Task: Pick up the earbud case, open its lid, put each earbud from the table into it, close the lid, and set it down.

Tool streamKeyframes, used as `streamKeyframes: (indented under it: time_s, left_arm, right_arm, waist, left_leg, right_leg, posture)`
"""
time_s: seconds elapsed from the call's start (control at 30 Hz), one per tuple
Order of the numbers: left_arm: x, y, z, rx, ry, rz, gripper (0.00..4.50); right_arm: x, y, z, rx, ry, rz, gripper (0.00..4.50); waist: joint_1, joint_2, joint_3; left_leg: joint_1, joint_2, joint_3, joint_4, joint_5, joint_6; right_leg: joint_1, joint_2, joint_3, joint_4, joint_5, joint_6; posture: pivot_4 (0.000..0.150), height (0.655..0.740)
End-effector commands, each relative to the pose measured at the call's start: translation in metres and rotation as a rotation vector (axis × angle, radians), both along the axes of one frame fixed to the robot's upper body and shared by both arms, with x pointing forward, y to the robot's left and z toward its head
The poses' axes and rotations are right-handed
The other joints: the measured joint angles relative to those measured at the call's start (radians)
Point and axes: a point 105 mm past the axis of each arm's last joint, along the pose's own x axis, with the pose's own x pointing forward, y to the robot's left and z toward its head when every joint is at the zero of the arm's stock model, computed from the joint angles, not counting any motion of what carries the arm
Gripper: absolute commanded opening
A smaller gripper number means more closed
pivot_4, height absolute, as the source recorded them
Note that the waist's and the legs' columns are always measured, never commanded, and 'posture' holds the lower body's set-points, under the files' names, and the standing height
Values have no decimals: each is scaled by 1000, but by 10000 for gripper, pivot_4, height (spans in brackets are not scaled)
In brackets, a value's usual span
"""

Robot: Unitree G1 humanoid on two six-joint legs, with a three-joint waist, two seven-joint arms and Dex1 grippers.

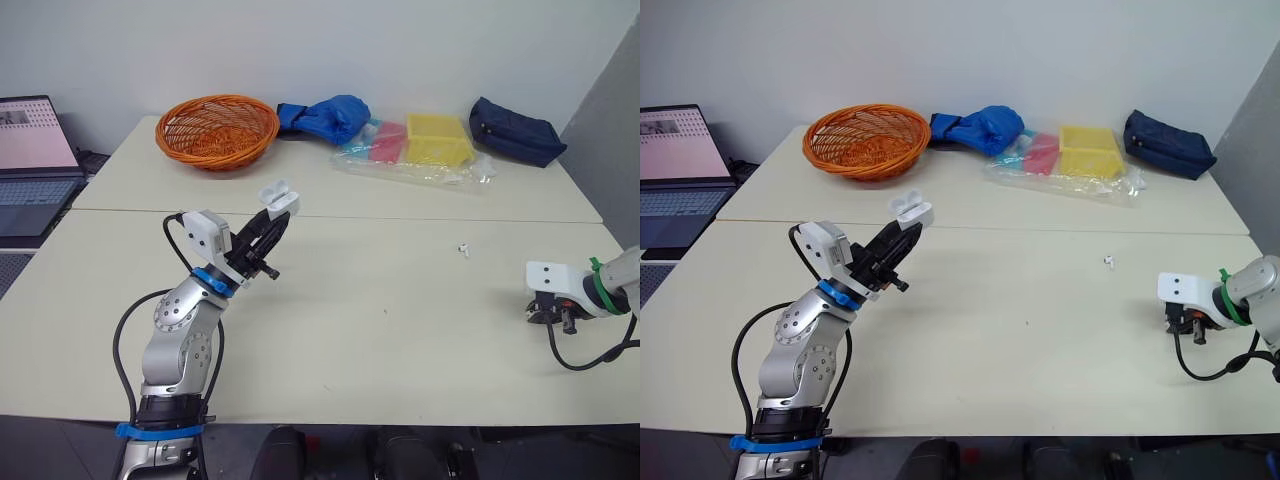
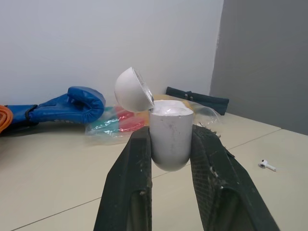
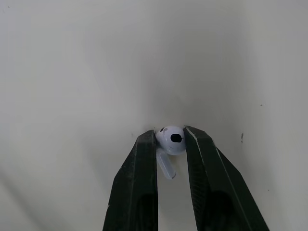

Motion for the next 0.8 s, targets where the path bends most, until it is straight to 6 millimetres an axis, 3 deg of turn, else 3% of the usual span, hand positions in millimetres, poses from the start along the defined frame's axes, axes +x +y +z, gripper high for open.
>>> streamKeyframes:
  time_s: [0.03,0.13,0.23,0.3,0.4,0.57,0.67,0.8]
  left_arm:
    - [-5,-7,16,7,-78,-28,7317]
    - [-5,-8,15,3,-77,-33,7317]
    - [-3,-9,16,-8,-82,-38,7317]
    - [-4,-12,16,-18,-83,-47,7317]
    - [-5,-18,16,-29,-84,-60,7317]
    - [-4,-19,16,-30,-87,-61,7317]
    - [1,-24,23,-34,-108,-73,7317]
    - [1,-27,26,-26,-119,-89,7317]
  right_arm:
    - [10,63,23,269,-38,89,4576]
    - [20,121,59,513,-120,149,4576]
    - [35,198,126,945,-279,146,4576]
    - [28,238,163,1179,-302,151,4576]
    - [14,271,193,1377,-347,179,4576]
    - [6,299,201,1519,-312,120,4576]
    - [8,318,189,1489,-289,82,4576]
    - [12,322,177,1417,-288,75,4576]
  waist:
    - [-2,0,0]
    - [-24,1,1]
    - [-25,3,3]
    - [-25,3,3]
    - [-6,3,2]
    - [19,2,2]
    - [19,2,2]
    - [17,2,2]
  left_leg:
    - [0,0,0,0,0,0]
    - [3,2,0,-2,0,0]
    - [4,2,-2,-2,0,0]
    - [4,4,-2,-3,0,0]
    - [1,7,-3,-3,0,-1]
    - [-10,8,-3,-2,0,-1]
    - [-13,1,-1,-2,0,-1]
    - [-14,2,-3,-1,0,0]
  right_leg:
    - [0,0,0,0,0,0]
    - [-1,4,4,3,1,-1]
    - [-2,6,3,6,1,-2]
    - [-2,7,2,7,1,-3]
    - [-3,7,-2,5,0,-5]
    - [-10,3,-2,3,2,-8]
    - [-13,2,-1,3,3,-6]
    - [-15,4,-2,4,3,-5]
  posture:
    - [1500,7400]
    - [1500,7400]
    - [1500,7400]
    - [1500,7400]
    - [1500,7400]
    - [1500,7400]
    - [1500,7400]
    - [1500,7400]
